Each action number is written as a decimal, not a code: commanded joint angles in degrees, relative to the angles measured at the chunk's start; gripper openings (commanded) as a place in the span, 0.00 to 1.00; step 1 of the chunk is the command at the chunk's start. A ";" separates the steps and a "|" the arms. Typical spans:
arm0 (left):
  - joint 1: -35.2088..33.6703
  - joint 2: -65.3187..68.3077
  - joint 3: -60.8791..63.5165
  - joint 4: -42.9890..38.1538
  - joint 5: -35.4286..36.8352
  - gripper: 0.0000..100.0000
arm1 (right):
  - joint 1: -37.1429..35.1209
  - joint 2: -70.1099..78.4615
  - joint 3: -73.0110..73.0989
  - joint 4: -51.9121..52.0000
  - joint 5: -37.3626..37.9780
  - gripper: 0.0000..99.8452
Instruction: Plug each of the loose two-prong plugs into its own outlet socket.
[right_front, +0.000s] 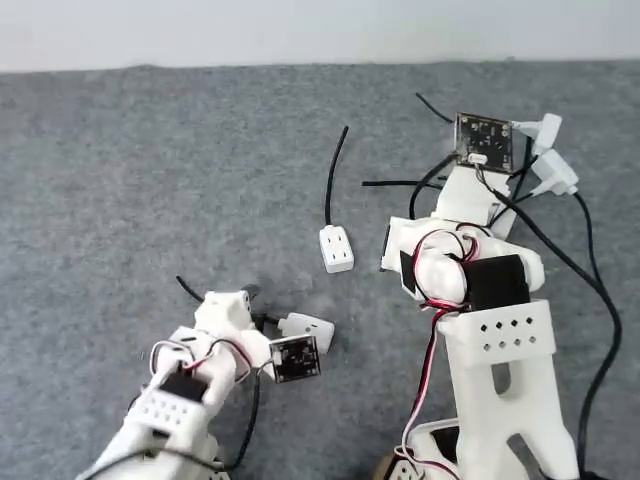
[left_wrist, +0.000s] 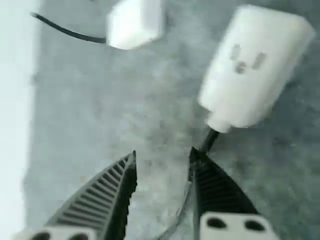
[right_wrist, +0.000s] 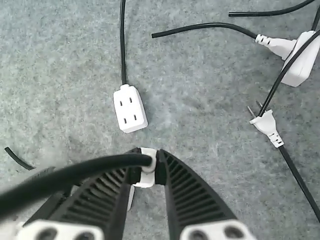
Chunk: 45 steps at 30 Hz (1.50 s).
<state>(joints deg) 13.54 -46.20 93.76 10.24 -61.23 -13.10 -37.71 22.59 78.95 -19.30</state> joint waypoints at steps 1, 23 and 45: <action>0.44 11.96 -14.99 11.16 2.55 0.16 | 0.40 -1.71 -0.62 0.40 -0.97 0.01; 28.92 -5.89 -29.85 61.10 6.24 0.21 | 0.40 -1.71 -0.62 3.30 -0.79 0.01; 35.16 22.33 -35.91 47.91 8.09 0.23 | 0.40 -1.71 -0.53 4.18 -0.79 0.01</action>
<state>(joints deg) 47.47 -33.19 63.69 59.56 -54.02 -13.10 -37.71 22.59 82.55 -19.47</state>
